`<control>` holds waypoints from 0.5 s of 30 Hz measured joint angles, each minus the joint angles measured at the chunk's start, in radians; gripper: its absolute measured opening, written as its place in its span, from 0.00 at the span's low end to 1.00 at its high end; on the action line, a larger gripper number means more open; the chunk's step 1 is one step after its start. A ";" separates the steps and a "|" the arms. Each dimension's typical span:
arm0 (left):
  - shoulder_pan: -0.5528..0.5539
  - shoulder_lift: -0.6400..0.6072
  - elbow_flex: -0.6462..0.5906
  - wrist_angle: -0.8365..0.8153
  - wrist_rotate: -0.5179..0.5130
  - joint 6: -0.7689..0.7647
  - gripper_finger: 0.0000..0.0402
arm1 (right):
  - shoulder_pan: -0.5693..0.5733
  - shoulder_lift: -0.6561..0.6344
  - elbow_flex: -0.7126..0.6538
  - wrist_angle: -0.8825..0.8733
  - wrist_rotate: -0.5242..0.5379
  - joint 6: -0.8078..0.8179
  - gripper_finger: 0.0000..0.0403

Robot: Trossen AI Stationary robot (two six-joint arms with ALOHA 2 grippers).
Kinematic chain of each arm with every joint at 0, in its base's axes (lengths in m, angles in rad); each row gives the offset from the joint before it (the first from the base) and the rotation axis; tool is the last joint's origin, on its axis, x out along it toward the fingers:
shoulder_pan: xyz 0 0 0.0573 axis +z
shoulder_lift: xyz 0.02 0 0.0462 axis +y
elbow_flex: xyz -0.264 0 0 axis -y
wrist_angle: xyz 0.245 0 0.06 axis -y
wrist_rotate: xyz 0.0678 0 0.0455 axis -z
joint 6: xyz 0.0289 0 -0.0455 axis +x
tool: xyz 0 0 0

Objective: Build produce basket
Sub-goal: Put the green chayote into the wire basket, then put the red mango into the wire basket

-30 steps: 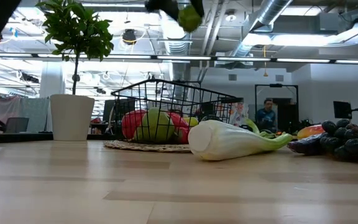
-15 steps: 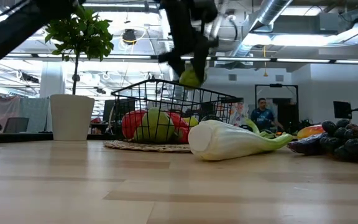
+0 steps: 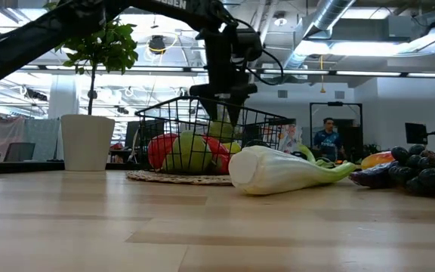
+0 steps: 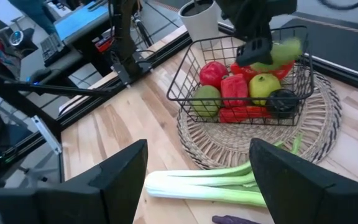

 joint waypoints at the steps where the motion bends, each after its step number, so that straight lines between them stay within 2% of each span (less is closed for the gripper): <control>1: 0.000 0.003 0.000 -0.006 -0.005 0.008 0.78 | -0.005 0.000 0.000 -0.004 0.000 0.000 0.76; 9: -0.003 0.009 -0.002 -0.019 0.012 0.047 0.86 | -0.039 0.000 0.000 -0.035 -0.003 0.016 0.76; 12: -0.004 0.000 0.010 -0.022 0.091 0.069 0.86 | -0.053 0.006 0.000 -0.139 -0.018 0.123 0.76; 15: -0.010 -0.016 0.048 -0.027 0.150 0.076 0.86 | -0.073 0.022 0.000 -0.282 -0.055 0.296 0.76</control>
